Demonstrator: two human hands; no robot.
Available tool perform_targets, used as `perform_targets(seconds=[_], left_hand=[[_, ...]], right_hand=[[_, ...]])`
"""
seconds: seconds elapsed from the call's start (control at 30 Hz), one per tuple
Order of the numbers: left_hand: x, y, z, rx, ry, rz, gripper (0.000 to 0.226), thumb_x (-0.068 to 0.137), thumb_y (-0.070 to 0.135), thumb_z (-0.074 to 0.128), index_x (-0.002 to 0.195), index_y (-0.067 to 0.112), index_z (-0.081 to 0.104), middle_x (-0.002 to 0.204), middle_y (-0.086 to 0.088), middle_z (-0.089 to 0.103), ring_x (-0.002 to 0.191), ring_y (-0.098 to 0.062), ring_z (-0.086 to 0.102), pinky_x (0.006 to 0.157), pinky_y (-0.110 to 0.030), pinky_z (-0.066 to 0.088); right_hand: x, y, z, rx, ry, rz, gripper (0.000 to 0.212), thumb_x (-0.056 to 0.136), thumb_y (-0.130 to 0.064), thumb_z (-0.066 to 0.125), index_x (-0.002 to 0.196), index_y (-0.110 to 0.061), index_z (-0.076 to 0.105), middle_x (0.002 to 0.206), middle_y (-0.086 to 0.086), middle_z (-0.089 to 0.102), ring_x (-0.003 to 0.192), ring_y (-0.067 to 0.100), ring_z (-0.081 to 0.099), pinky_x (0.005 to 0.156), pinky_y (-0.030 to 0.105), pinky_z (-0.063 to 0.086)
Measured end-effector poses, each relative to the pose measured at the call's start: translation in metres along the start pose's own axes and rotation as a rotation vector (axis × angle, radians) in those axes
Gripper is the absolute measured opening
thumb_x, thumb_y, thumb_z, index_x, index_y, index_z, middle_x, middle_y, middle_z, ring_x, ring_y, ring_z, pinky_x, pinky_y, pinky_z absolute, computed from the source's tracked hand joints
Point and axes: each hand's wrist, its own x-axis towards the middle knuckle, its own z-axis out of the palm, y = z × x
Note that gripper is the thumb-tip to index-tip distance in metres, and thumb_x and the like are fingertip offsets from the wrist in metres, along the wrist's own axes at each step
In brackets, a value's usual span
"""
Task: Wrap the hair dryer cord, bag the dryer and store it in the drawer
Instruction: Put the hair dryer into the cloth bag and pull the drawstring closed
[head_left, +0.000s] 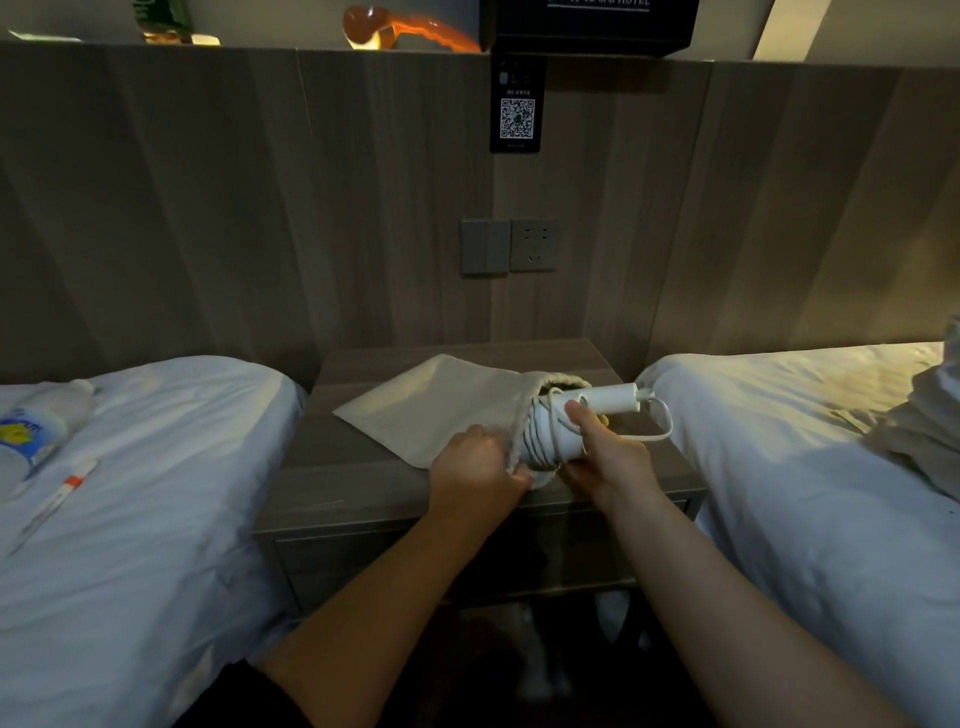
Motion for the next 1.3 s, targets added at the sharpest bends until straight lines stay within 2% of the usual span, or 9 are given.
perform_targets(seconds=[0.3, 0.57, 0.7, 0.8, 0.93, 1.03, 1.1, 1.2, 1.3], left_hand=[[0.006, -0.007, -0.001, -0.176, -0.211, 0.204, 0.021, 0.079, 0.025, 0.061, 0.067, 0.016, 0.045, 0.081, 0.001, 0.043, 0.085, -0.017, 0.044, 0.071, -0.028, 0.036], [0.010, -0.040, 0.000, -0.418, 0.039, -0.011, 0.021, 0.072, 0.032, 0.053, 0.064, 0.013, 0.047, 0.075, 0.007, 0.041, 0.074, -0.015, 0.044, 0.062, -0.025, 0.029], [0.014, -0.060, -0.001, -0.462, 0.098, -0.032, 0.021, 0.074, 0.028, 0.057, 0.069, 0.008, 0.052, 0.078, 0.009, 0.043, 0.073, -0.014, 0.046, 0.061, -0.017, 0.030], [0.013, -0.067, 0.002, -0.459, 0.135, -0.066, 0.014, 0.080, 0.017, 0.064, 0.074, 0.010, 0.053, 0.104, 0.001, 0.049, 0.091, -0.010, 0.049, 0.080, -0.018, 0.034], [0.005, -0.068, 0.009, -0.426, 0.204, -0.045, 0.014, 0.081, 0.016, 0.066, 0.080, 0.014, 0.052, 0.123, -0.006, 0.048, 0.113, -0.012, 0.045, 0.093, -0.019, 0.031], [0.005, -0.062, 0.012, -0.469, 0.252, -0.030, 0.039, 0.075, 0.030, 0.068, 0.105, 0.010, 0.053, 0.127, -0.009, 0.046, 0.115, -0.019, 0.046, 0.097, -0.029, 0.041], [0.006, -0.053, 0.014, -0.515, 0.256, -0.047, 0.072, 0.070, 0.046, 0.064, 0.128, 0.009, 0.043, 0.137, -0.011, 0.041, 0.127, -0.020, 0.039, 0.107, -0.034, 0.036], [0.009, -0.043, 0.020, -0.516, 0.262, -0.030, 0.090, 0.071, 0.059, 0.059, 0.141, 0.011, 0.030, 0.147, -0.014, 0.033, 0.137, -0.023, 0.029, 0.112, -0.037, 0.028], [0.014, -0.043, 0.027, -0.432, 0.295, 0.004, 0.081, 0.075, 0.060, 0.057, 0.140, 0.020, 0.028, 0.144, -0.021, 0.038, 0.135, -0.033, 0.035, 0.110, -0.045, 0.033]], right_hand=[[0.000, 0.008, 0.032, 0.031, 0.148, 0.042, 0.063, 0.068, -0.028, 0.081, 0.119, -0.004, 0.053, 0.104, 0.012, 0.063, 0.089, 0.027, 0.062, 0.085, 0.043, 0.054], [0.006, 0.030, 0.031, 0.004, -0.101, 0.077, 0.038, 0.088, -0.027, 0.060, 0.121, -0.007, 0.056, 0.101, 0.009, 0.066, 0.094, 0.023, 0.064, 0.080, 0.035, 0.051], [0.010, 0.040, 0.019, -0.352, -0.337, 0.002, 0.036, 0.088, -0.033, 0.057, 0.119, -0.015, 0.059, 0.111, 0.004, 0.066, 0.099, 0.017, 0.061, 0.079, 0.028, 0.047], [0.004, 0.031, 0.008, -0.879, -0.529, -0.188, 0.030, 0.084, -0.038, 0.060, 0.108, -0.022, 0.068, 0.107, 0.000, 0.069, 0.099, 0.013, 0.060, 0.086, 0.029, 0.048], [-0.003, -0.009, -0.002, -1.526, -0.675, -0.294, 0.027, 0.090, -0.032, 0.054, 0.089, -0.011, 0.072, 0.083, 0.007, 0.067, 0.076, 0.009, 0.057, 0.077, 0.032, 0.048], [-0.009, -0.035, 0.000, -1.383, -0.572, -0.238, 0.036, 0.091, -0.018, 0.048, 0.062, -0.005, 0.065, 0.056, 0.005, 0.064, 0.051, 0.015, 0.058, 0.055, 0.029, 0.049], [0.005, -0.046, 0.005, -1.269, -0.316, -0.445, 0.035, 0.089, -0.013, 0.046, 0.059, -0.002, 0.063, 0.051, 0.007, 0.062, 0.044, 0.016, 0.055, 0.050, 0.026, 0.046], [0.034, -0.049, 0.017, -1.294, -0.160, -0.685, 0.026, 0.087, -0.017, 0.050, 0.080, 0.001, 0.067, 0.073, 0.014, 0.065, 0.066, 0.022, 0.057, 0.061, 0.033, 0.044], [0.053, -0.041, 0.027, -1.295, -0.320, -0.484, 0.037, 0.092, -0.031, 0.052, 0.121, -0.009, 0.058, 0.109, 0.009, 0.061, 0.090, 0.021, 0.058, 0.076, 0.035, 0.050]])
